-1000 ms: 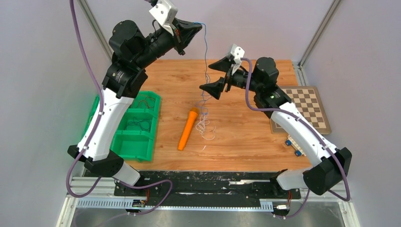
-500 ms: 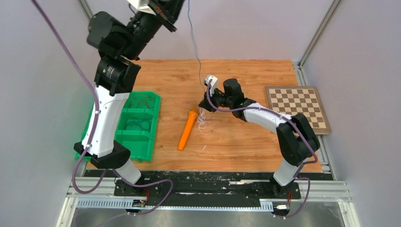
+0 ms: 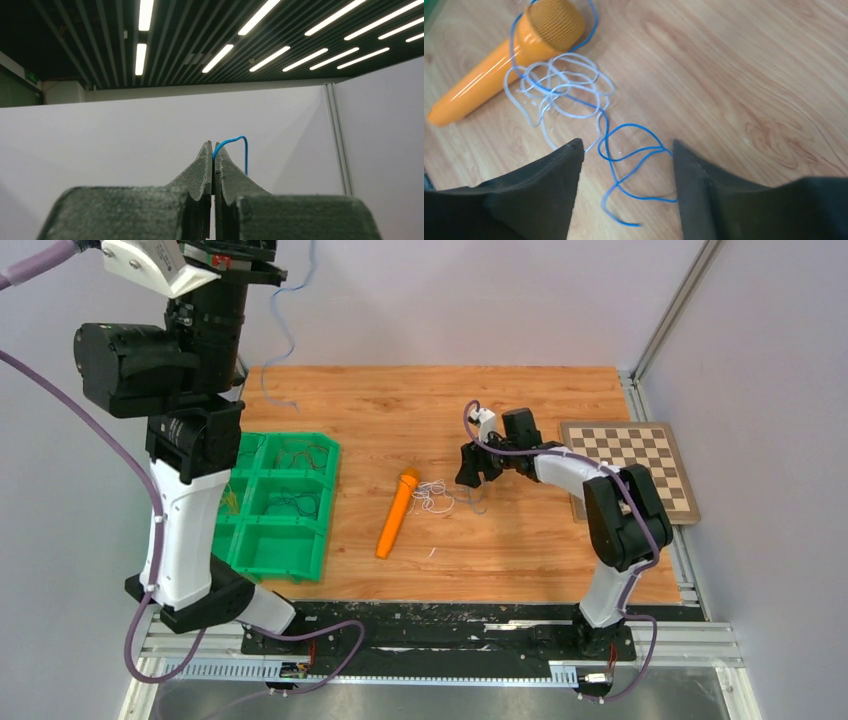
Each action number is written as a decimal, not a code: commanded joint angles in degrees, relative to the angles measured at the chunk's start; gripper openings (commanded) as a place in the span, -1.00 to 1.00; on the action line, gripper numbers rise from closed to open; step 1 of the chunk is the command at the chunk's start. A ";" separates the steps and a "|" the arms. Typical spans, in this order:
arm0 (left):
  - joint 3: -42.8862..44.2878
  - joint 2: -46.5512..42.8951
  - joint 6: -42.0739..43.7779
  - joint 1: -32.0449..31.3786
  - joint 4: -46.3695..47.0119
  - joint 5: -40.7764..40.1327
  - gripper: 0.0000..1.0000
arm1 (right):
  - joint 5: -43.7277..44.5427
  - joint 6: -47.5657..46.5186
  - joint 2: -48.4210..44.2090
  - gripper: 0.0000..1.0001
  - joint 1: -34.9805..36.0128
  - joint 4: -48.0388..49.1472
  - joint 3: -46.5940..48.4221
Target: Untangle the cables
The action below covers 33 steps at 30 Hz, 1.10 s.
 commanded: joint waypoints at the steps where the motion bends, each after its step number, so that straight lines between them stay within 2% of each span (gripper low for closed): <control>1: -9.11 -4.50 2.95 0.13 0.88 -1.16 -1.00 | -10.31 -4.35 -6.85 0.45 0.25 -7.92 7.03; 6: -21.87 -10.44 2.25 2.21 -2.69 -3.21 -1.00 | -18.08 -4.90 -13.42 0.96 0.50 -13.10 13.71; 7: -23.37 -12.35 1.42 2.91 -4.40 -2.83 -1.00 | -19.41 -4.41 -14.49 0.99 0.79 -13.47 15.00; 12: -34.73 -20.12 -2.89 9.07 -11.09 0.85 -1.00 | -20.45 -3.69 -18.09 1.00 2.03 -14.47 16.62; 15: -39.22 -24.07 -4.96 14.83 -17.02 3.60 -1.00 | -19.17 -4.79 -19.39 1.00 2.00 -15.11 14.92; 19: -40.33 -28.64 -15.77 26.85 -24.17 12.07 -1.00 | -18.56 -5.76 -20.69 1.00 1.99 -15.87 12.69; 22: -41.48 -32.90 -16.44 31.79 -26.56 14.95 -1.00 | -18.33 -6.46 -20.81 1.00 1.99 -16.39 12.06; 25: -41.22 -35.98 -11.73 34.25 -30.82 11.05 -1.00 | -18.28 -7.04 -20.22 1.00 1.99 -17.13 12.61; 30: -42.20 -40.46 -3.59 40.57 -34.73 -8.19 -1.00 | -18.73 -7.84 -18.46 1.00 2.16 -19.04 15.41; 33: -44.57 -43.02 0.92 43.61 -34.96 -15.29 -1.00 | -18.93 -8.79 -17.14 1.00 2.27 -20.56 17.44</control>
